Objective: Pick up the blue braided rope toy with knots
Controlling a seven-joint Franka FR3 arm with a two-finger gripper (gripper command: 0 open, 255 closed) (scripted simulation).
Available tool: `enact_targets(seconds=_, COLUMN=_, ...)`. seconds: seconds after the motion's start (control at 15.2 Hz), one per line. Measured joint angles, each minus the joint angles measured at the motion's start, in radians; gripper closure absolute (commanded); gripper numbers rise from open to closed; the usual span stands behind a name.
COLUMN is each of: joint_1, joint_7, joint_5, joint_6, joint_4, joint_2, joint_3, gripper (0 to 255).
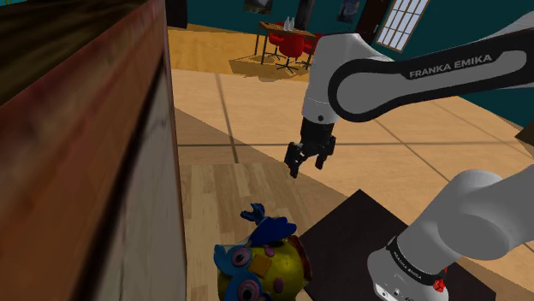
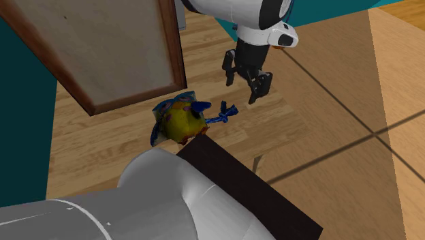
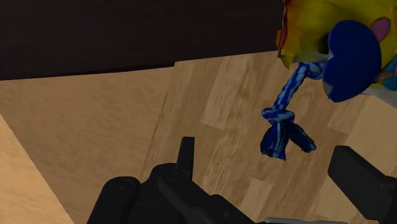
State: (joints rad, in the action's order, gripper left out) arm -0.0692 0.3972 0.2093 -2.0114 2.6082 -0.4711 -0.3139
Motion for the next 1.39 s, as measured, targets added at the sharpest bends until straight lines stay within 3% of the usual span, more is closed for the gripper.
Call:
enact_targets(seconds=0.46, joint_1=0.002, joint_7=0.119, joint_5=-0.018, joint_6=-0.241, joint_4=-0.004, joint_2=0.262, joint_3=-0.095, gripper=0)
enact_targets(seconds=0.73, joint_1=0.002, joint_7=0.214, joint_5=-0.078, joint_6=-0.378, joint_4=-0.024, joint_2=0.434, joint_3=-0.134, gripper=0)
enact_targets(seconds=0.99, joint_1=-0.013, joint_7=0.326, joint_5=-0.181, joint_6=-0.482, joint_4=-0.08, joint_2=0.616, joint_3=-0.134, gripper=0)
enact_targets(seconds=1.39, joint_1=-0.032, joint_7=0.374, joint_5=-0.25, joint_6=-0.565, joint_4=-0.091, joint_2=0.717, joint_3=-0.105, gripper=0)
